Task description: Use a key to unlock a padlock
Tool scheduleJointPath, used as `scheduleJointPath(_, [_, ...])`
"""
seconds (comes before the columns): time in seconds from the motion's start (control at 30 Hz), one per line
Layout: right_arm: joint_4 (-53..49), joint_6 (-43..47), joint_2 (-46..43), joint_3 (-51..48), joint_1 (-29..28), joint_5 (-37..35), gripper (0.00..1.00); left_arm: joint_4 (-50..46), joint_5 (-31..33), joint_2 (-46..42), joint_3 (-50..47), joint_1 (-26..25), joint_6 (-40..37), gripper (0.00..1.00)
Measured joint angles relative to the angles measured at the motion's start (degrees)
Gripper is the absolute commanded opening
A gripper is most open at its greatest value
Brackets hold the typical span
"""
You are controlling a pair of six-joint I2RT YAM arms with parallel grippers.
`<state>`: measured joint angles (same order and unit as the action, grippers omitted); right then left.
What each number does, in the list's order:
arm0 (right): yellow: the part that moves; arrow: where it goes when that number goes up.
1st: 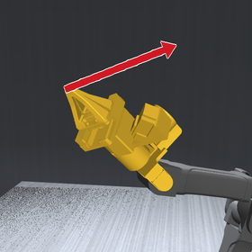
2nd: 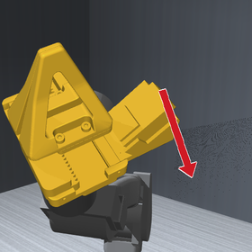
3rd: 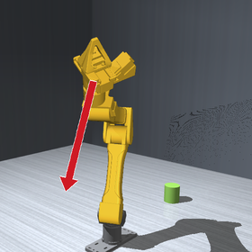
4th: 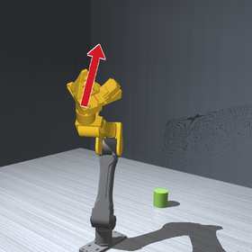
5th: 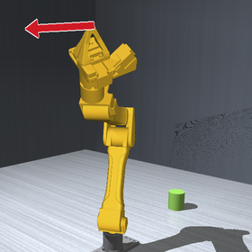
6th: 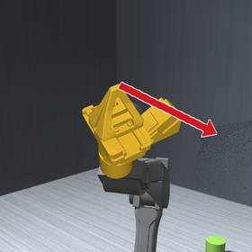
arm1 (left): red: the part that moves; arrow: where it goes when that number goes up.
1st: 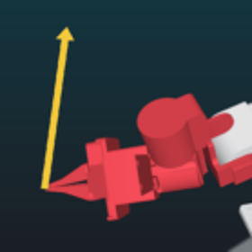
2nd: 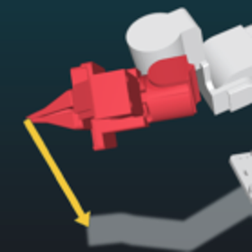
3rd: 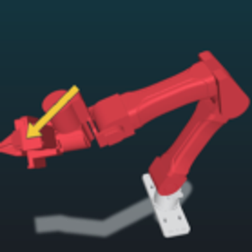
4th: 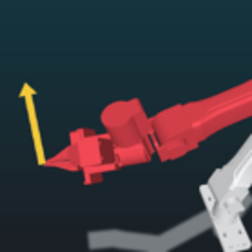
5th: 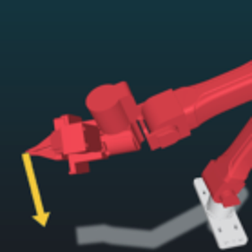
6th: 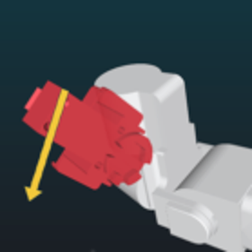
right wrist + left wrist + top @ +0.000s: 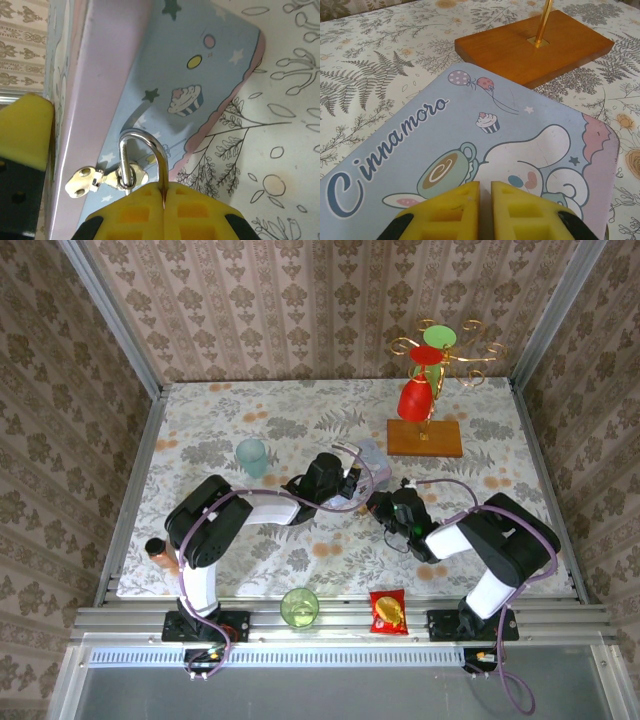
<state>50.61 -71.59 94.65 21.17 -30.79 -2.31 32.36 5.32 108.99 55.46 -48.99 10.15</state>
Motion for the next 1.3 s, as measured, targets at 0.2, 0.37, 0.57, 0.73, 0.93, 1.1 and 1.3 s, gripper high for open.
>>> scheduleJointPath(0.2, [0.9, -0.2, 0.3, 0.0, 2.1, 0.2, 0.0, 1.2, -0.1, -0.6, -1.4, 0.0, -0.4, 0.14])
scheduleJointPath(0.37, [1.0, -0.2, 0.3, 0.0, 2.4, 0.6, 0.0, 1.7, -0.1, -0.8, -1.9, 0.0, -0.7, 0.14])
scheduleJointPath(0.57, [1.0, -0.1, -1.7, -1.4, 3.1, 1.2, 0.0, 1.8, -0.5, -1.4, -2.6, 0.0, -0.8, 0.13])
scheduleJointPath(0.73, [-0.2, -0.1, -2.7, -1.8, 5.1, 0.6, 0.0, 1.8, -0.5, -1.9, -3.3, 0.2, -0.8, 0.13])
scheduleJointPath(0.93, [0.3, -0.3, -1.7, -1.6, 5.2, 1.5, 0.0, 1.2, -0.5, -3.0, -4.0, 0.4, -0.8, 0.21])
scheduleJointPath(1.1, [-7.8, 2.6, -8.4, -1.6, 6.1, 1.4, 0.0, -4.0, -0.6, -5.7, -4.0, 0.9, -0.9, 0.3])
scheduleJointPath(1.3, [-29.2, 13.4, -26.0, 1.9, 8.0, 1.2, 0.0, -13.8, -1.7, -9.1, -2.5, 4.2, -1.2, 0.41])
